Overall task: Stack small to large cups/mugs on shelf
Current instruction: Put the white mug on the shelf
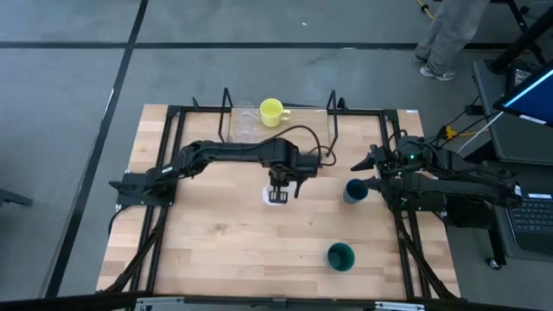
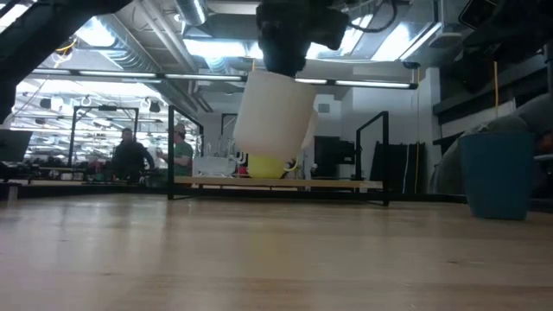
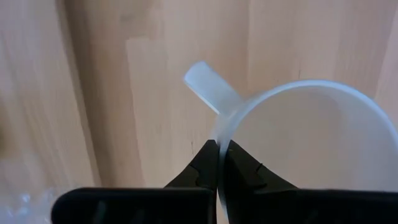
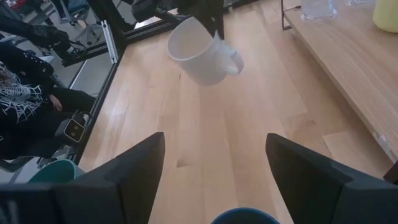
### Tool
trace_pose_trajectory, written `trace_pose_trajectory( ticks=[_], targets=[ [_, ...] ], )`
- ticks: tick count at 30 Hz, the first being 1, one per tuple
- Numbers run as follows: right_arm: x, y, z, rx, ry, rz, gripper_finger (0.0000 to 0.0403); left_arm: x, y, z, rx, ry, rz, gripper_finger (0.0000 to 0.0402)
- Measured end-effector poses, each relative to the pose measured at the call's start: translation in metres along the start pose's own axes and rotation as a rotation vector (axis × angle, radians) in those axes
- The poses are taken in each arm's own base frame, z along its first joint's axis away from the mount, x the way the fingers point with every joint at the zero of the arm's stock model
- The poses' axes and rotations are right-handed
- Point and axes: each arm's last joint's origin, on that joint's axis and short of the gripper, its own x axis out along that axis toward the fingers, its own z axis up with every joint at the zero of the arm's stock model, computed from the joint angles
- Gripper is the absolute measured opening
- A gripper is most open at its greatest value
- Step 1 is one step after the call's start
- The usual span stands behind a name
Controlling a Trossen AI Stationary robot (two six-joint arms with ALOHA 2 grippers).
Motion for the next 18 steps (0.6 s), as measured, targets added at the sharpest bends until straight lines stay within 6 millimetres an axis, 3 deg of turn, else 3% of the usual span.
trace_pose_trajectory(
  ticks=[6,18],
  targets=[
    [0.0,0.0,0.0,0.0,0.0,0.0,0.0282,0.01,-0.012,0.006,0.197,0.0,-0.002,0.0003],
    [0.0,0.0,0.0,0.0,0.001,0.0,0.0282,0.004,-0.012,0.004,0.178,-0.009,0.064,0.0002]
  ],
)
